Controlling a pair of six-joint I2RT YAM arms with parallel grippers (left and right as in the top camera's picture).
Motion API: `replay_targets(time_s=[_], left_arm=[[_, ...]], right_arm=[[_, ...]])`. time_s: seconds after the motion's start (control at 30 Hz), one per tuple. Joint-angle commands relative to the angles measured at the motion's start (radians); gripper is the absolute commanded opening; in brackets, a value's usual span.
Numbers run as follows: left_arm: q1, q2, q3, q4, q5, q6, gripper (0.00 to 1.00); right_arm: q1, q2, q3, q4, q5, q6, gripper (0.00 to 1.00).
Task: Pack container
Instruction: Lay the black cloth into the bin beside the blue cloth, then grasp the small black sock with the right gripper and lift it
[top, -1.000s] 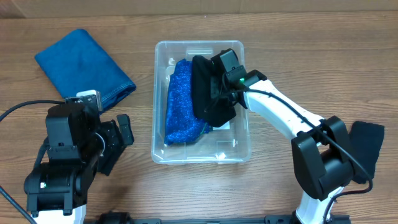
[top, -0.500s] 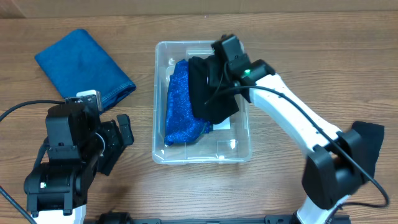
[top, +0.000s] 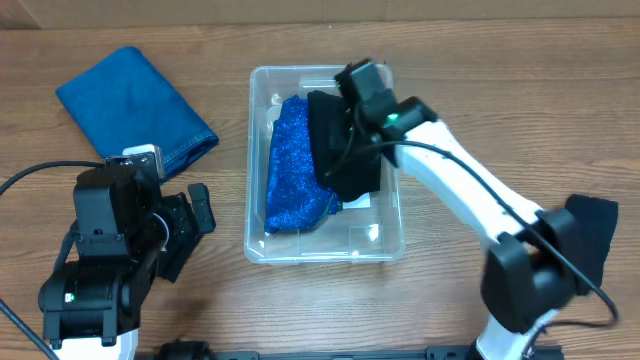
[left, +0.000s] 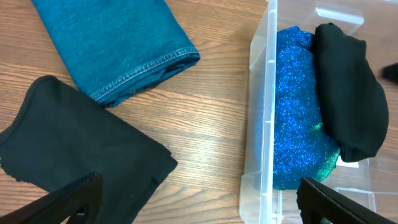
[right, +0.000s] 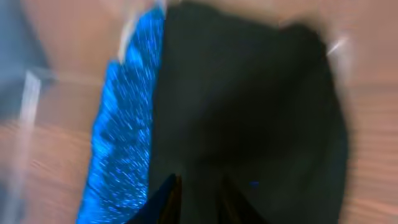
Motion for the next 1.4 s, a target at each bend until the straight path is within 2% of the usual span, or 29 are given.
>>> replay_targets(time_s=[0.0,0.1,0.2,0.37,0.4,0.47,0.5,0.57,0.6,0.63,0.73,0.87,0.97,1.07,1.2,1.37], left_arm=[[0.0,0.0,0.022,0.004,-0.003,-0.007,1.0],[0.0,0.0,0.022,0.004,-0.003,-0.007,1.0],[0.0,0.0,0.022,0.003,-0.003,-0.007,1.0],[0.0,0.0,0.022,0.004,-0.003,-0.007,1.0],[0.0,0.0,0.022,0.004,-0.003,-0.006,1.0],[0.0,0.0,0.022,0.004,-0.003,-0.006,1.0],[0.0,0.0,0.022,0.004,-0.003,-0.006,1.0],[0.0,0.0,0.022,0.005,-0.003,-0.006,1.0],[0.0,0.0,0.022,0.005,-0.003,-0.006,1.0],[0.0,0.0,0.022,0.005,-0.003,-0.006,1.0],[0.0,0.0,0.022,0.005,-0.003,-0.007,1.0],[0.0,0.0,0.022,0.005,-0.003,-0.007,1.0],[0.0,0.0,0.022,0.005,-0.003,-0.007,1.0],[0.0,0.0,0.022,0.005,-0.003,-0.006,1.0],[0.0,0.0,0.022,0.023,-0.003,-0.007,1.0],[0.0,0.0,0.022,0.027,-0.003,-0.006,1.0]], right_arm=[[0.044,0.121,-0.016,-0.002,-0.049,-0.033,0.22],[0.051,0.191,-0.016,-0.003,-0.04,-0.034,0.24],[0.045,0.178,0.002,-0.032,0.009,-0.053,0.24],[0.041,0.013,0.156,-0.181,0.169,-0.073,0.29],[0.033,-0.051,0.187,-0.19,0.208,-0.07,0.32],[-0.033,-0.194,0.215,-0.208,0.268,-0.023,0.46],[-0.068,-0.237,0.215,-0.225,0.27,-0.003,0.5],[-0.206,-0.335,0.215,-0.316,0.262,0.071,0.66],[-0.303,-0.375,0.215,-0.377,0.228,0.084,0.71],[-0.362,-0.391,0.215,-0.412,0.201,0.084,0.72],[-0.658,-0.422,0.214,-0.573,0.106,0.085,0.74],[-1.008,-0.422,0.121,-0.637,-0.007,0.08,0.82],[-1.253,-0.422,-0.043,-0.575,-0.024,0.081,0.9],[-1.415,-0.422,-0.248,-0.44,-0.024,0.08,1.0],[-1.53,-0.422,-0.505,-0.235,-0.103,0.076,1.0],[-1.557,-0.42,-0.717,-0.014,-0.108,0.016,1.0]])
